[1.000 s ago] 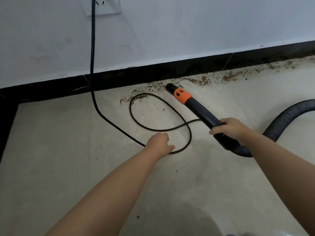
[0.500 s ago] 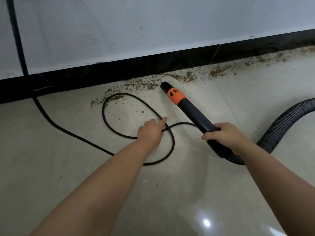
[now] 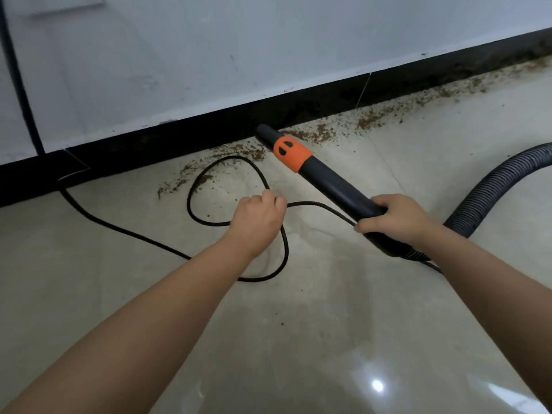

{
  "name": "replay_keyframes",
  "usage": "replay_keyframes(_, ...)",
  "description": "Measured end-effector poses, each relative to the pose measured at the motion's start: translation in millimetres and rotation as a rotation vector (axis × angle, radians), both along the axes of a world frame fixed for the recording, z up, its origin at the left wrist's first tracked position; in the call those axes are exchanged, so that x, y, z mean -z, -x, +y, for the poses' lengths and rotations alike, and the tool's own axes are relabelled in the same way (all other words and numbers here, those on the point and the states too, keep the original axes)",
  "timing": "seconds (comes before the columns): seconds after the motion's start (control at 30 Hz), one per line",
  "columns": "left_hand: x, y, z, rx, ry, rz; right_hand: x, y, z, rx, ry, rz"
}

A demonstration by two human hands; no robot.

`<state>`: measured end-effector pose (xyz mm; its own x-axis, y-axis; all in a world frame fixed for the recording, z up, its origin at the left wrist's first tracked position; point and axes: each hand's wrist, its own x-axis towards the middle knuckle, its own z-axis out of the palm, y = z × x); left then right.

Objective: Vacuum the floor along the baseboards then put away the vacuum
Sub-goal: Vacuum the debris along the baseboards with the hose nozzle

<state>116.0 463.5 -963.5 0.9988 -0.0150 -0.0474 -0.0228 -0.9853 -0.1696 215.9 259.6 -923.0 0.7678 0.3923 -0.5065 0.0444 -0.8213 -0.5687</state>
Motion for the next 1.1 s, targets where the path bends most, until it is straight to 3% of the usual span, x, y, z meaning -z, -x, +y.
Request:
replay_keyframes(0.1,-16,26,-1,0.036,-0.043,-0.060,-14,-2,5,-0.076,0.019,0.021)
replay_keyframes(0.27,-16,98,0,0.026,-0.011,0.011,-29,8,33,-0.194,-0.029,0.035)
replay_keyframes(0.4,-12,140,0,-0.072,0.014,0.220,-27,32,72,-0.287,-0.076,0.053)
replay_keyframes(0.47,-11,150,3,-0.163,0.133,0.525,-24,45,89,-0.318,-0.091,0.078)
replay_keyframes(0.53,-2,153,12,-0.328,0.236,0.695,-17,58,104,-0.346,-0.086,0.103)
replay_keyframes(0.73,4,151,30,-0.627,0.575,0.855,3,84,127,-0.390,-0.019,0.109)
replay_keyframes(0.8,-3,148,33,-0.680,0.519,0.972,5,84,129,-0.385,-0.011,0.104)
replay_keyframes(0.9,-2,155,42,-0.615,0.115,1.137,4,81,130,-0.442,-0.007,0.111)
replay_keyframes(0.93,2,158,46,-0.564,-0.005,1.112,3,80,129,-0.471,0.001,0.113)
replay_keyframes(1.0,8,163,51,-0.554,-0.007,0.915,2,79,128,-0.521,0.032,0.095)
replay_keyframes(1.1,14,161,52,-0.651,0.323,0.526,7,81,123,-0.543,0.080,0.034)
